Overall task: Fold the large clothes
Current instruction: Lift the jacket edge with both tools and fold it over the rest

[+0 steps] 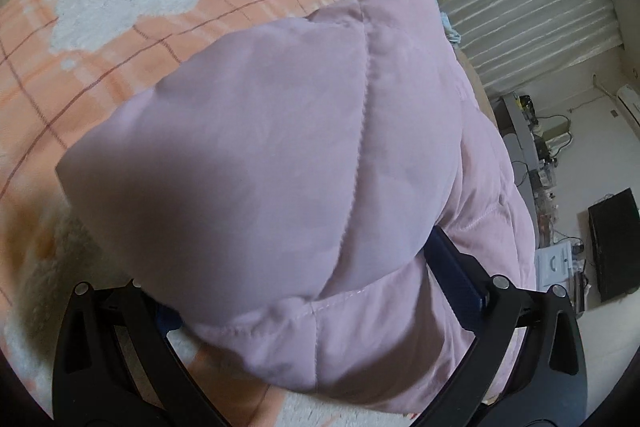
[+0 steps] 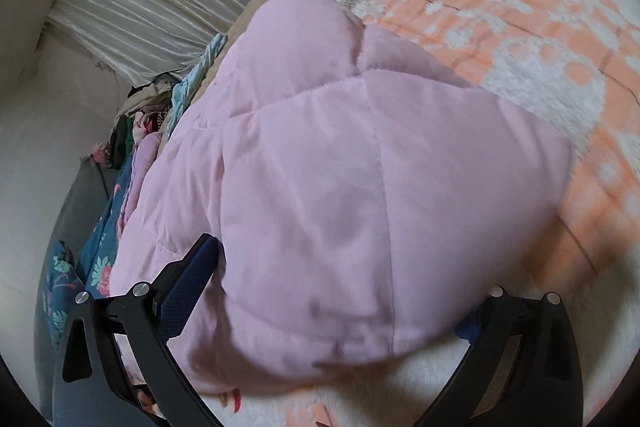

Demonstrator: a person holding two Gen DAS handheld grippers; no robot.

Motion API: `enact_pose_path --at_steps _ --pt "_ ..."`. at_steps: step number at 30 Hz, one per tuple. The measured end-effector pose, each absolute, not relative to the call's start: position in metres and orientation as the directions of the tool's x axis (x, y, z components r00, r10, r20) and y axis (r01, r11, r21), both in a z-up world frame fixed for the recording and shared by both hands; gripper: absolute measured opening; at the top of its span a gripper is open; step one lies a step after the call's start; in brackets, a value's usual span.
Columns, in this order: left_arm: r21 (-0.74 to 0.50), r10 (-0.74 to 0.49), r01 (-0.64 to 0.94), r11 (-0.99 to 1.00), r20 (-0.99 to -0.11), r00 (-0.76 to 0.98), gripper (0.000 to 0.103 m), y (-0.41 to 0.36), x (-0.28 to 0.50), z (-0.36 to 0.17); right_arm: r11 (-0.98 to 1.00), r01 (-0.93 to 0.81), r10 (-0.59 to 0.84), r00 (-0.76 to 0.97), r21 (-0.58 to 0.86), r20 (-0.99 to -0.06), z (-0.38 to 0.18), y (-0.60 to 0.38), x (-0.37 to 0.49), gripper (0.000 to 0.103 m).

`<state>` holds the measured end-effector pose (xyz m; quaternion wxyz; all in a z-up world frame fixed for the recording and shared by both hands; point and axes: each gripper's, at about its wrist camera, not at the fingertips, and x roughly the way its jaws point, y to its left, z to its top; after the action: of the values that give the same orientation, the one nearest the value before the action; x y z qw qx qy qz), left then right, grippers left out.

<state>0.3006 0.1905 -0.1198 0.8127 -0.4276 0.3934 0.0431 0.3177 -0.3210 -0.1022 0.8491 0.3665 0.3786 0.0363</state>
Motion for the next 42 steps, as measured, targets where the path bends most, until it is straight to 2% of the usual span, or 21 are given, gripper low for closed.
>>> enact_pose_path --at_steps 4,11,14,16,17,21,25,31,42 --pt "-0.646 -0.247 -0.393 0.655 -0.674 0.696 0.095 0.186 0.303 -0.117 0.747 0.183 0.341 0.719 0.639 -0.605 -0.101 -0.317 0.322 0.081" --pt "-0.609 -0.214 -0.368 0.702 -0.674 0.707 0.094 0.181 0.312 -0.108 0.787 0.115 0.341 0.737 0.606 -0.583 -0.093 -0.311 0.323 0.059" --pt "-0.593 -0.208 -0.344 0.728 -0.669 0.713 0.086 0.18 0.315 -0.103 0.825 0.086 0.32 0.742 0.558 -0.589 -0.085 -0.302 0.321 0.052" --pt "-0.574 -0.196 -0.328 0.751 -0.667 0.719 0.076 0.174 0.315 -0.095 0.849 0.07 0.305 0.745 0.524 -0.593 -0.081 -0.297 0.322 0.048" --pt "-0.56 -0.188 -0.317 0.765 -0.666 0.722 0.073 0.172 0.314 -0.091 0.86 0.061 0.297 0.747 0.506 -0.595 -0.079 -0.294 0.323 0.047" --pt "-0.503 -0.154 -0.277 0.818 -0.657 0.738 0.05 0.161 0.311 -0.074 0.897 0.03 0.271 0.751 0.442 -0.602 -0.072 -0.284 0.322 0.041" --pt "-0.46 -0.131 -0.248 0.853 -0.648 0.75 0.04 0.153 0.309 -0.062 0.923 0.013 0.243 0.754 0.384 -0.61 -0.068 -0.277 0.32 0.036" --pt "-0.411 -0.11 -0.219 0.885 -0.641 0.76 0.033 0.147 0.306 -0.048 0.955 -0.022 0.207 0.765 0.296 -0.61 -0.055 -0.266 0.317 0.031" --pt "-0.345 -0.085 -0.161 0.925 -0.601 0.795 0.03 0.139 0.274 0.002 0.981 -0.177 0.194 0.829 0.084 -0.524 0.009 -0.237 0.276 0.026"
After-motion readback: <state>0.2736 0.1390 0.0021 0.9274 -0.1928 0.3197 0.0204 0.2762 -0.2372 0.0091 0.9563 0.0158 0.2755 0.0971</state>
